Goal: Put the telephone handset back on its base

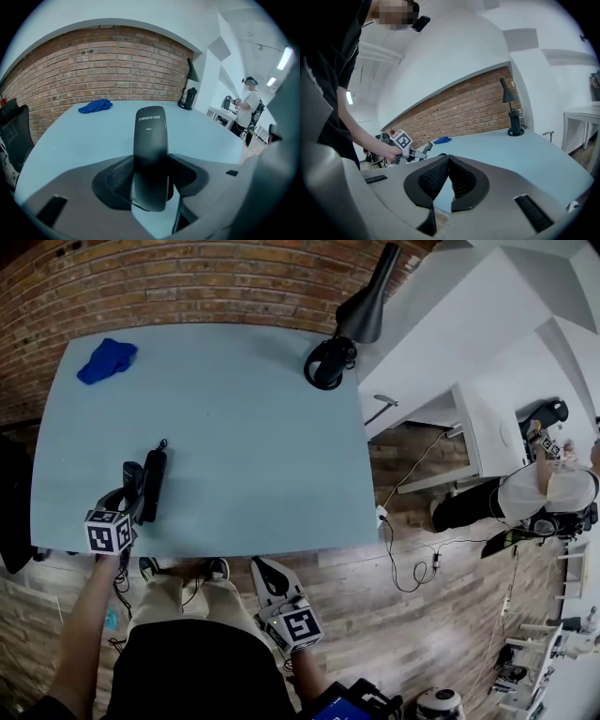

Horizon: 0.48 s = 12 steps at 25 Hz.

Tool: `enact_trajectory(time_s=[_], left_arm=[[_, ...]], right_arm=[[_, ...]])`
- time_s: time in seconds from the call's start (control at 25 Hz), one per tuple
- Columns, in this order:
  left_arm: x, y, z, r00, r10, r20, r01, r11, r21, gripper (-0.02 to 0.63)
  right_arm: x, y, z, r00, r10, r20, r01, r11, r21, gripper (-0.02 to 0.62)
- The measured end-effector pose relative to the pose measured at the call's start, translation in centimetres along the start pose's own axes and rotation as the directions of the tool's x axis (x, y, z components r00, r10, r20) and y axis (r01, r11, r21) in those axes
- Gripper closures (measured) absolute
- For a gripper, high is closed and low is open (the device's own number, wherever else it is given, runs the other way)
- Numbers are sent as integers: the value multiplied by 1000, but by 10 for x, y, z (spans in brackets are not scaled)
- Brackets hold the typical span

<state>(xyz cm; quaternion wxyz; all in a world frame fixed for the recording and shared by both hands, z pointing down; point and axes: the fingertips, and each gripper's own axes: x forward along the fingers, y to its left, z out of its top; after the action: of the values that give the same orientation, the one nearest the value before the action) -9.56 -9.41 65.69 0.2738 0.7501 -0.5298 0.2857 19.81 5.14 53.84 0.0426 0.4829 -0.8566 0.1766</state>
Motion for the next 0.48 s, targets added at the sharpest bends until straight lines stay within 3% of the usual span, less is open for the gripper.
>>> enact_trajectory(time_s=[0.32, 0.48], left_arm=[[32, 4, 2, 997, 15, -75, -17, 999, -30, 350], [46, 5, 0, 992, -8, -129, -7, 993, -115, 351]], right_arm=[[-15, -26, -8, 998, -63, 9, 63, 998, 13, 577], [-14, -27, -7, 998, -68, 7, 68, 997, 25, 577]])
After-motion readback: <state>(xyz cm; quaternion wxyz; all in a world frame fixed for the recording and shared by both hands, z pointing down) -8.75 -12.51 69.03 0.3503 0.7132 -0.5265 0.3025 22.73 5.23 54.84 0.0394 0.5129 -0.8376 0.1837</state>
